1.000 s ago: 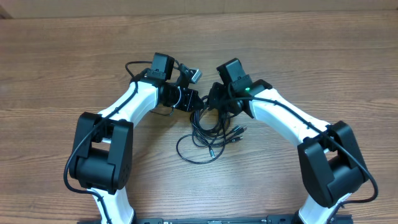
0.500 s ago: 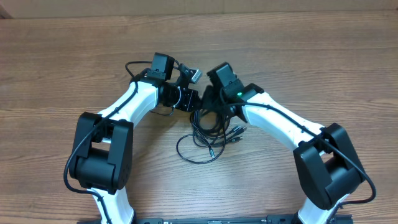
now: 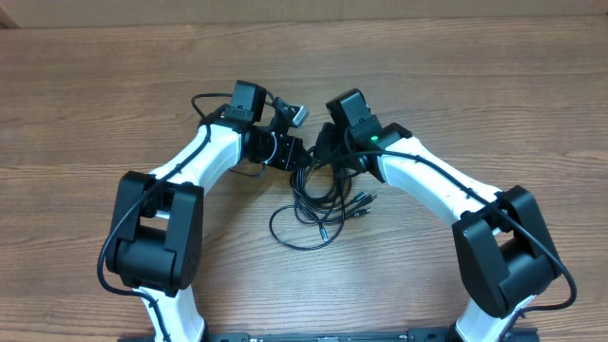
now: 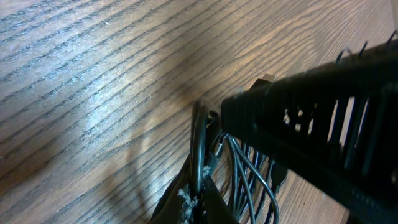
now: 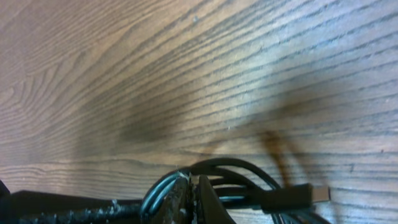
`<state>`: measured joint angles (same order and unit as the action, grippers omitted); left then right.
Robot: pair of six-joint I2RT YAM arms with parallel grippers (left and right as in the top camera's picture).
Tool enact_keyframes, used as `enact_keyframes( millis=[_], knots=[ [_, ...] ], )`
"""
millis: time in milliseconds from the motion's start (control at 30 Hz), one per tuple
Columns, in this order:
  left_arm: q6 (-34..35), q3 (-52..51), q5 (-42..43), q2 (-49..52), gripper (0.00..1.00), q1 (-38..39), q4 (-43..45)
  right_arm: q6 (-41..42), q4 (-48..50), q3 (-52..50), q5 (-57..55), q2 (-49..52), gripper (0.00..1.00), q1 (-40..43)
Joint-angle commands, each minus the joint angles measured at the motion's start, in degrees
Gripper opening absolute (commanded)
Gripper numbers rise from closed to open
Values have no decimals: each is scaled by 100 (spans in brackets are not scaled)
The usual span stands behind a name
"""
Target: Untangle cables
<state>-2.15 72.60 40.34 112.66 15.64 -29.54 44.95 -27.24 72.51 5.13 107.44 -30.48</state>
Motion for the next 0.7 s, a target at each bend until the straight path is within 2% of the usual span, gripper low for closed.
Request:
enact_keyframes(
  millis=[0,667],
  knots=[
    [-173,131,170,68,4,2,20,-22,-50,17,2,7,4,-96],
    [-173,131,170,68,4,2,24,-24,90,-24,-319,24,4,-181]
  ],
)
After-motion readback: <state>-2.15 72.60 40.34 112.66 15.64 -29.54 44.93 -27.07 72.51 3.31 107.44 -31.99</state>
